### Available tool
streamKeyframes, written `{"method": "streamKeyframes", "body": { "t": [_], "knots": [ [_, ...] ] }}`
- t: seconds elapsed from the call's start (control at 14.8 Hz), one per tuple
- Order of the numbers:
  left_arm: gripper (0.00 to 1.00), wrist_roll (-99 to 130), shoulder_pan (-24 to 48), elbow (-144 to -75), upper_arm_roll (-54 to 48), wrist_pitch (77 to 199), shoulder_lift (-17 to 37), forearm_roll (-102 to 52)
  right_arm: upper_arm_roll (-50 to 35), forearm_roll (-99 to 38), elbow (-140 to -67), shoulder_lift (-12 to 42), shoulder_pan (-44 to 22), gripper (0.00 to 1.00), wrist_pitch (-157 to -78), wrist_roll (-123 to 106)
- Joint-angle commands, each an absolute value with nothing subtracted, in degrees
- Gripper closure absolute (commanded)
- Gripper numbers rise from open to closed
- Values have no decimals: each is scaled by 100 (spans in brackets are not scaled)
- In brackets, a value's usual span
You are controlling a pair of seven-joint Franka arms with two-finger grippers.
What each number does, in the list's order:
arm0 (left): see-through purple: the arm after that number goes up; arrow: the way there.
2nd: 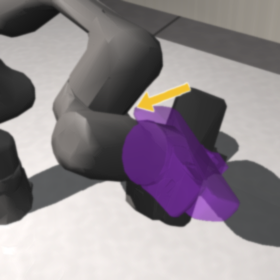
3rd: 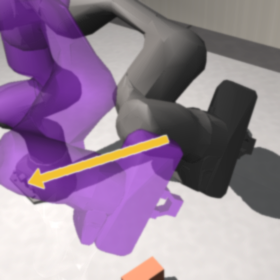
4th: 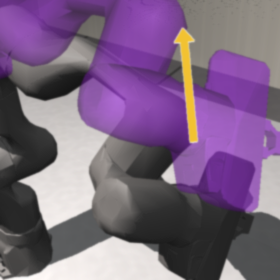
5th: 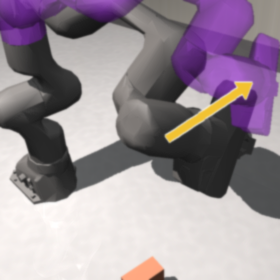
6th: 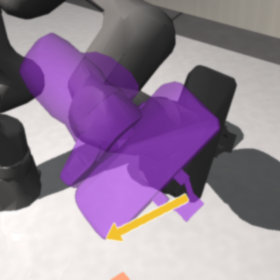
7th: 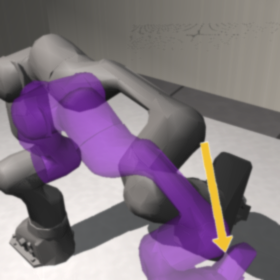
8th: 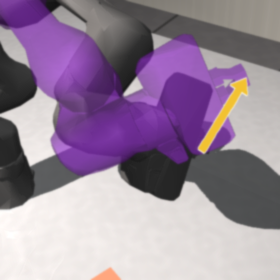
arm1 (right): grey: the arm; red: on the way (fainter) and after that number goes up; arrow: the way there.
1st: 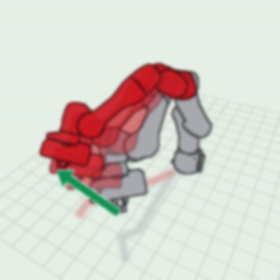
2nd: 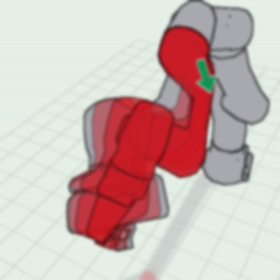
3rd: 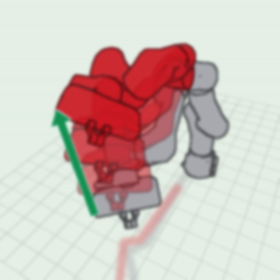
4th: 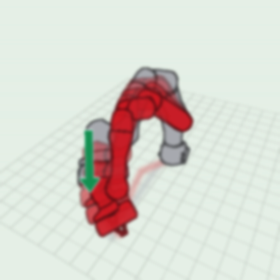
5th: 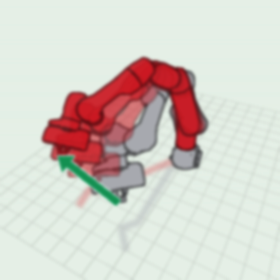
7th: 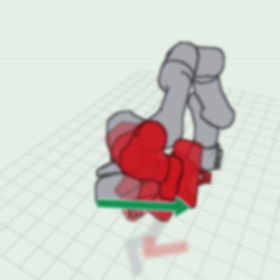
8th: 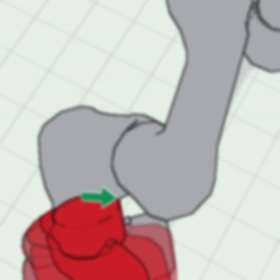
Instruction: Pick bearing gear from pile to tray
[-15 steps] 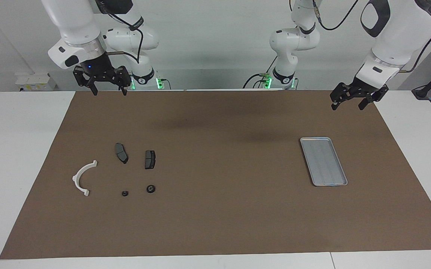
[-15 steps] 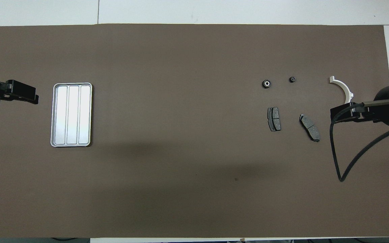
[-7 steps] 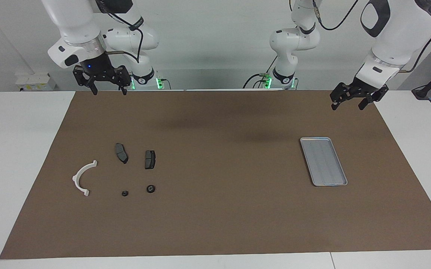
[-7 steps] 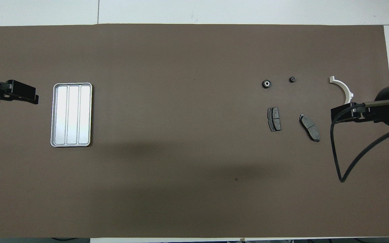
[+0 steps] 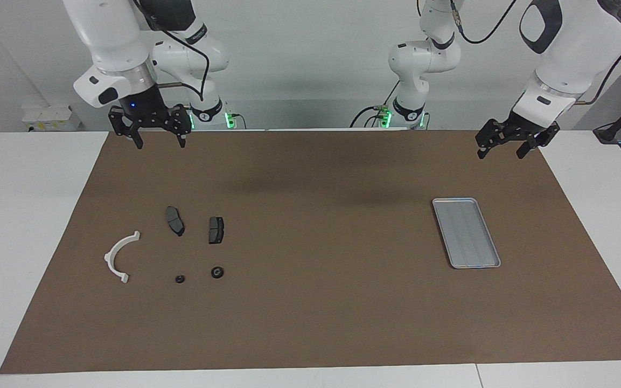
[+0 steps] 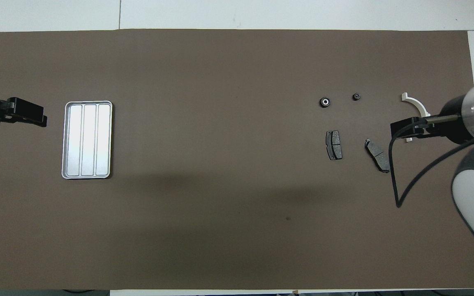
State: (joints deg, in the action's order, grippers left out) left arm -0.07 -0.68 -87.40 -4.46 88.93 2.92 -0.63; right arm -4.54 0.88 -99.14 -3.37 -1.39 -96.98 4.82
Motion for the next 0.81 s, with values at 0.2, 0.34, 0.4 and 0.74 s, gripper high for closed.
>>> {"method": "streamKeyframes", "body": {
  "t": [0.2, 0.34, 0.4, 0.74],
  "knots": [
    [0, -18, -53, -8868, -431, 8842, 158, -9, -492, 184, -9993, 1113, -466, 0, -11142, 1387],
    [0, -18, -53, -8868, -431, 8850, 150, -9, -501, 272, -9862, 1676, -553, 0, -11713, 1608],
    [0, -18, -53, -8877, -431, 8851, 158, -9, -501, 255, -9740, 1948, -580, 0, -11899, 1626],
    [0, -18, -53, -8868, -431, 8842, 149, -9, -475, 290, -8703, 3197, -642, 0, -11787, 1942]
  ]
}}
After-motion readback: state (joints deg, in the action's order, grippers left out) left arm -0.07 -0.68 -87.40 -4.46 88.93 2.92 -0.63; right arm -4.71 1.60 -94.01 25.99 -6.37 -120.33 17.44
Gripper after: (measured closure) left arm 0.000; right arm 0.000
